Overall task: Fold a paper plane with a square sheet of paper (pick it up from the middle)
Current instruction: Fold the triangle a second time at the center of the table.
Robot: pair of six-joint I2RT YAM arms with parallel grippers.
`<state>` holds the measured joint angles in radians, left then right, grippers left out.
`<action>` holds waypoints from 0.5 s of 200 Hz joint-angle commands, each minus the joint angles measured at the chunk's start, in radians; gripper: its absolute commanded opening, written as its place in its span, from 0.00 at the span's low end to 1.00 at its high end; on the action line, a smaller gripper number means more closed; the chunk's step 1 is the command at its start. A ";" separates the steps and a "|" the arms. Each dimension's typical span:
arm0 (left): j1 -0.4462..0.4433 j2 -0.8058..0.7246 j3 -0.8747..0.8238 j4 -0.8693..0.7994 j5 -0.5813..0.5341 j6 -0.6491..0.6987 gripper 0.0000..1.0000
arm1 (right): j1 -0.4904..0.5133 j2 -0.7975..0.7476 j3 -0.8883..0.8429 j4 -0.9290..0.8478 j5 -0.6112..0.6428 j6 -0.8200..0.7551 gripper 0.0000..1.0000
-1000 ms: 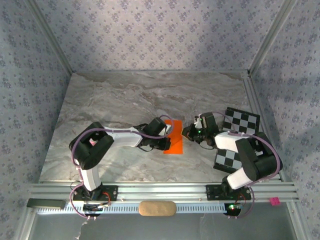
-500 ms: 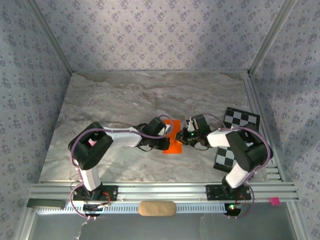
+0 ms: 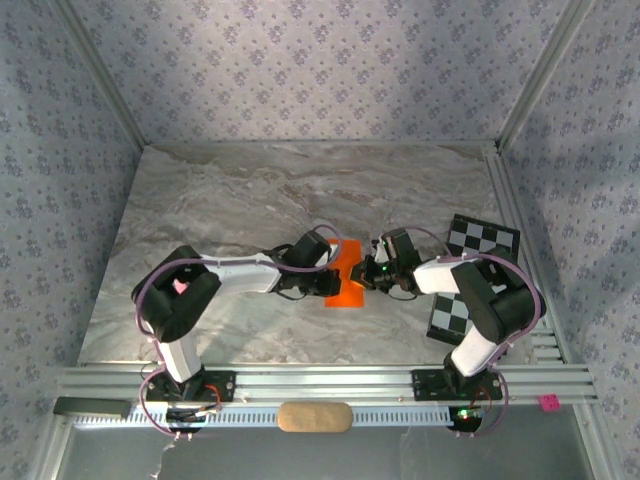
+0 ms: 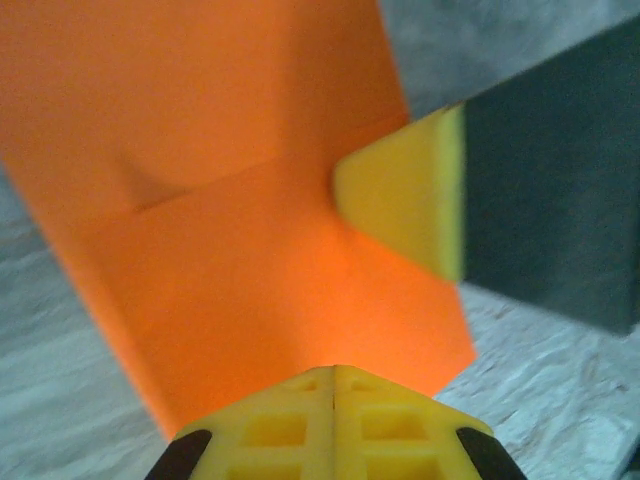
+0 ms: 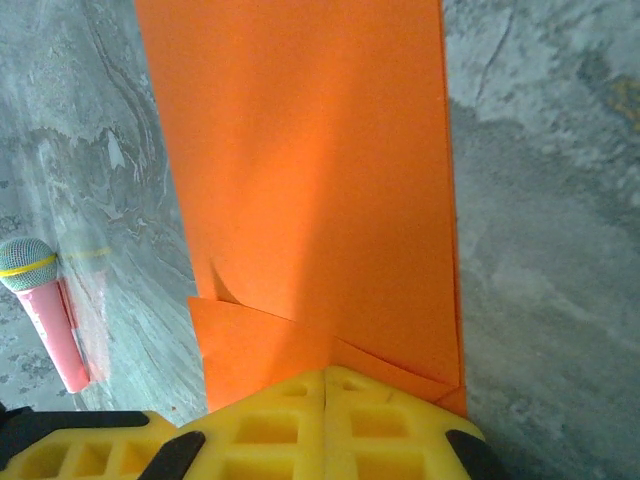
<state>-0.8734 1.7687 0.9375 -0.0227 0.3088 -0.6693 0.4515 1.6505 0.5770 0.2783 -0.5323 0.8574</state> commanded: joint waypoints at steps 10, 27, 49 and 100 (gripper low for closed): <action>-0.006 0.026 0.029 0.047 0.039 -0.038 0.03 | 0.001 0.033 -0.021 -0.106 0.099 0.007 0.00; -0.006 0.039 0.039 0.054 0.058 -0.041 0.04 | 0.002 0.032 -0.024 -0.110 0.102 0.008 0.00; -0.007 0.061 0.048 0.056 0.073 -0.042 0.04 | 0.002 0.034 -0.025 -0.109 0.103 0.007 0.00; -0.009 0.107 0.034 0.074 0.085 -0.047 0.02 | 0.003 0.036 -0.025 -0.115 0.107 0.006 0.00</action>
<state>-0.8734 1.8568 0.9615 0.0311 0.3756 -0.7059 0.4526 1.6505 0.5770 0.2779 -0.5285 0.8604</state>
